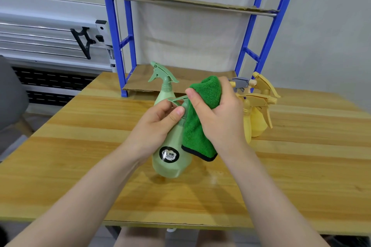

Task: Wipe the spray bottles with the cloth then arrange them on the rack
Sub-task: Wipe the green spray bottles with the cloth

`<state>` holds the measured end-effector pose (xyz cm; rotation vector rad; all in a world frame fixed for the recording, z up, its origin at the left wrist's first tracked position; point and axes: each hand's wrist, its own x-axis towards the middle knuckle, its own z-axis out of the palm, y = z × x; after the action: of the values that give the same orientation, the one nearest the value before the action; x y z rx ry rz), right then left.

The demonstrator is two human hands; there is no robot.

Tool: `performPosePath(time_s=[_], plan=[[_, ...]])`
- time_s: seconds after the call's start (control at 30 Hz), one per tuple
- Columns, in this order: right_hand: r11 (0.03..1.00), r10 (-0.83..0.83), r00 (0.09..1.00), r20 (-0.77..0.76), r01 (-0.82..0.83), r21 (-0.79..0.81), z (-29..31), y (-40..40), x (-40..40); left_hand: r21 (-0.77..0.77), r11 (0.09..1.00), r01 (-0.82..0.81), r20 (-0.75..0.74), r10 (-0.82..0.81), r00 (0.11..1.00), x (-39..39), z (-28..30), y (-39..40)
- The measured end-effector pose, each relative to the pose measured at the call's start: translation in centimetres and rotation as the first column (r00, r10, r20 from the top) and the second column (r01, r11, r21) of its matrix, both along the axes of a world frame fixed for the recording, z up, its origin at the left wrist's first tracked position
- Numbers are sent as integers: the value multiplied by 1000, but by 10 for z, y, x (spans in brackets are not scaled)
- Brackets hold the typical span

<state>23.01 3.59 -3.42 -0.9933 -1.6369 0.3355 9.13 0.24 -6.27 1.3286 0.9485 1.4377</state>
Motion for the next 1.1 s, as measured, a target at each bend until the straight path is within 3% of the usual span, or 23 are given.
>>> performPosePath(time_s=[0.2,0.47,0.57,0.7,0.87,1.1], plan=[[999,12,999,31,-11,-37,5,2,-4,-40,999,1,196,7,981,7,-9,0],[997,-53,999,-10,52,-55,5,8,-1,31,998,-53,208,46,977,18,-12,-2],[980,-13,1000,-18,9,-199,8,5,1,28,998,-63,189,57,980,19,-14,-2],[868,124,953,-275,-239,-435,10,-1,5,47,993,-107,79,103,991,12,-13,-2],[816,318,911,-262,-404,-414,0,-13,12,-4,997,-75,63,75,995,-2,-9,-2],[844,268,819,-507,-453,-287,-3,-29,4,-103,993,59,193,-38,980,-2,-7,-3]])
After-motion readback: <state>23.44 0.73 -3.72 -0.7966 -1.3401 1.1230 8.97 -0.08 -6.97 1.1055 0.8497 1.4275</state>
